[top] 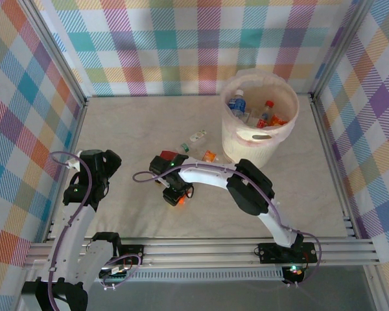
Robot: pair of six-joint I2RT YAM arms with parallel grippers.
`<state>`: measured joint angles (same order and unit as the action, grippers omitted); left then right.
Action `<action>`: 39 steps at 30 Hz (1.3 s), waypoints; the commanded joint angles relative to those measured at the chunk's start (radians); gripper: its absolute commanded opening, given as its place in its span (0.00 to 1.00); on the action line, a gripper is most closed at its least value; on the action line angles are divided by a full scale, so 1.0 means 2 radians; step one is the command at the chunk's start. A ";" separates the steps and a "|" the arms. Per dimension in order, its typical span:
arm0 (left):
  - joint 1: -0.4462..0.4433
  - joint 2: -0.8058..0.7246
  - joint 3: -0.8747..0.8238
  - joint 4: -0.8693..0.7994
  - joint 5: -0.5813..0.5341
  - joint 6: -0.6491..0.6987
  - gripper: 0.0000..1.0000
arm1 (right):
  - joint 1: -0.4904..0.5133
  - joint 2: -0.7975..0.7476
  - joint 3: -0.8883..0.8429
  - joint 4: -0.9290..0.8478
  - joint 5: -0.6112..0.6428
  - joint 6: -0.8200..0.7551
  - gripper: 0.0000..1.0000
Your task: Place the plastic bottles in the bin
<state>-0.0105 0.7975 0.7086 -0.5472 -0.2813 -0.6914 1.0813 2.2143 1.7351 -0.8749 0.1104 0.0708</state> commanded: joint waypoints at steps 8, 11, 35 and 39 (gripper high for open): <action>0.006 -0.008 0.001 -0.009 -0.015 0.004 1.00 | 0.006 -0.091 -0.023 0.017 0.010 0.034 0.47; 0.006 -0.009 0.001 -0.009 -0.012 0.003 1.00 | 0.005 -0.121 -0.027 0.019 0.025 0.036 0.47; 0.006 -0.018 -0.001 -0.015 -0.008 0.014 1.00 | -0.152 -0.324 0.075 0.025 0.145 -0.018 0.47; 0.006 -0.019 -0.002 -0.011 -0.004 0.016 1.00 | -0.210 -0.323 0.098 0.014 0.144 -0.015 0.48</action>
<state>-0.0105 0.7746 0.7086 -0.5709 -0.2916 -0.6830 0.7166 1.5829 1.8946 -0.8463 0.3824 0.0582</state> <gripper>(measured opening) 0.999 0.585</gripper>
